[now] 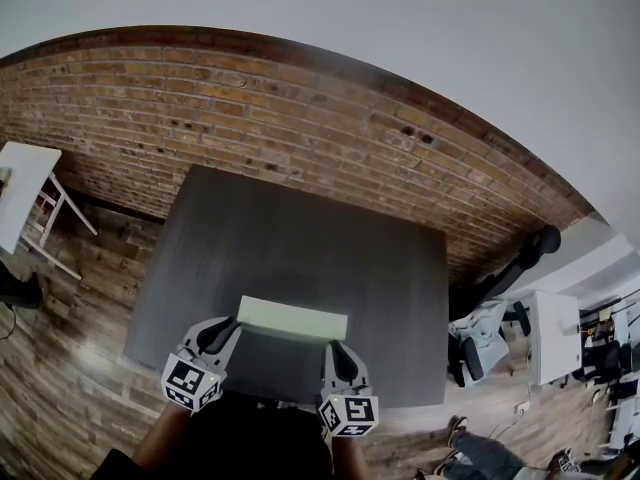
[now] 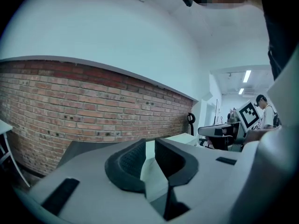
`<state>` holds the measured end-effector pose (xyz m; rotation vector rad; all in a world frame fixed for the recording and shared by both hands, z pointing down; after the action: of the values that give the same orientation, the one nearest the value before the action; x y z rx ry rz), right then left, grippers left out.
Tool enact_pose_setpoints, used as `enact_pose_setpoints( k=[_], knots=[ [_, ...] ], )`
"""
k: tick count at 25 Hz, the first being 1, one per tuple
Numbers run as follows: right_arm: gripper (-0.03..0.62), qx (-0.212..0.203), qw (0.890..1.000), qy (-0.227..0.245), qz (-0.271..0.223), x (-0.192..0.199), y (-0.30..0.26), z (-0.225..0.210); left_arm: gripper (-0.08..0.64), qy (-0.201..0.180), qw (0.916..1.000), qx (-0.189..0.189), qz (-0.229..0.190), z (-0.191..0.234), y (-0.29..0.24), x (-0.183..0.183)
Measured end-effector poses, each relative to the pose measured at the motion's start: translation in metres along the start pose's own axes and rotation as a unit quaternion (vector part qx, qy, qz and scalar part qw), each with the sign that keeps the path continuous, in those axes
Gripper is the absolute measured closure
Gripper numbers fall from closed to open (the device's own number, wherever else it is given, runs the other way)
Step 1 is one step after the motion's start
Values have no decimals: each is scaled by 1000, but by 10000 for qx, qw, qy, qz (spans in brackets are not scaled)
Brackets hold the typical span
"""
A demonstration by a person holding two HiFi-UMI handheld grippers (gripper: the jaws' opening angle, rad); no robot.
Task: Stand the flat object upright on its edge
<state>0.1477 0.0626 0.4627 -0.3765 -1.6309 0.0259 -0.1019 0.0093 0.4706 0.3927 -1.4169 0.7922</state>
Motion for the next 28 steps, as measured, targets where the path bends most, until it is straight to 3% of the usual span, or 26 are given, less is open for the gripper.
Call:
enact_pose_setpoints(
  k=[10,28],
  knots=[
    [565,-76,10000,-1,-61,5,8,19,514,-20,9983,-570,-154,-23,15,8],
    [569,-287,9995,4,-132,20,18,38,514,-17,9996,-284,-48,-54,9,28]
  ],
)
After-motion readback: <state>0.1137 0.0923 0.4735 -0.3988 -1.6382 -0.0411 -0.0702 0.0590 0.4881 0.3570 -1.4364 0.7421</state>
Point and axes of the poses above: the fingertips, and each gripper's own axes: y backward along the fingers, z to its left, x out of its underside, the point moved 6 cm from there along y, backward along the fingers
